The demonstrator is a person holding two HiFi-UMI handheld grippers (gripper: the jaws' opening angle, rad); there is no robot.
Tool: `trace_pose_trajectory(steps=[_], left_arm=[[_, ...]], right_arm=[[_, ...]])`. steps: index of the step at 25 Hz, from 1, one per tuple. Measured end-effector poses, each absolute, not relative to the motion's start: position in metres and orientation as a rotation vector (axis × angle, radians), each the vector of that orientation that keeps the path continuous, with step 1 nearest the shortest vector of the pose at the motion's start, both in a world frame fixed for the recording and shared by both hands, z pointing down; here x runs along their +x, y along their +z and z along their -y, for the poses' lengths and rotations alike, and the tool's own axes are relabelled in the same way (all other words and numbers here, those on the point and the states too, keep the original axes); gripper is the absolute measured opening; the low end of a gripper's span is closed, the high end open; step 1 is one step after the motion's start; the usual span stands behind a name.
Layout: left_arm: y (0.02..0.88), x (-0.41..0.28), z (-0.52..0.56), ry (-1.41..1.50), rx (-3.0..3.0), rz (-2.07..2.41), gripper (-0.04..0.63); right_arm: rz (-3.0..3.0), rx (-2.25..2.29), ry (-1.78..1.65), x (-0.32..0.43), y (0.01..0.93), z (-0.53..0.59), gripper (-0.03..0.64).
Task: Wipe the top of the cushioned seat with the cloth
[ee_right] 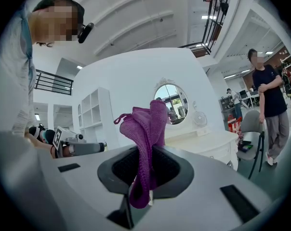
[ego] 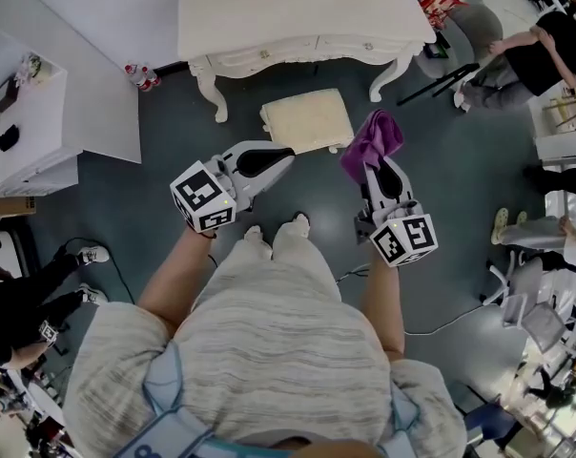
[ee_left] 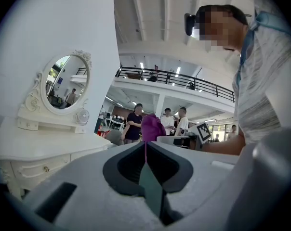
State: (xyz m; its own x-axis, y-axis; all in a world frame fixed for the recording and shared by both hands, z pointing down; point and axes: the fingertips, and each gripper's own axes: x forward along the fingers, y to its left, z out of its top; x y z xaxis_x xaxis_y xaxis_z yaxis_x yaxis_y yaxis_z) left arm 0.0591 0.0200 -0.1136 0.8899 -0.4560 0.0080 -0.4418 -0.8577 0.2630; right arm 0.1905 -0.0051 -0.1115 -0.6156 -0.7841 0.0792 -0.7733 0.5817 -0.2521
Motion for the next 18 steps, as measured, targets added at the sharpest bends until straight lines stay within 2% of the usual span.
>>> trace_pose_trajectory(steps=[10,18], left_arm=[[-0.098,0.079,0.031,-0.096,2.816,0.803,0.02],[-0.028,0.055,0.074,-0.085,2.761,0.847,0.02]], right_arm=[[-2.852,-1.271,-0.399,0.211,-0.092,0.068,0.057],[-2.903,-1.383,-0.491,0.206,-0.005,0.139,0.057]])
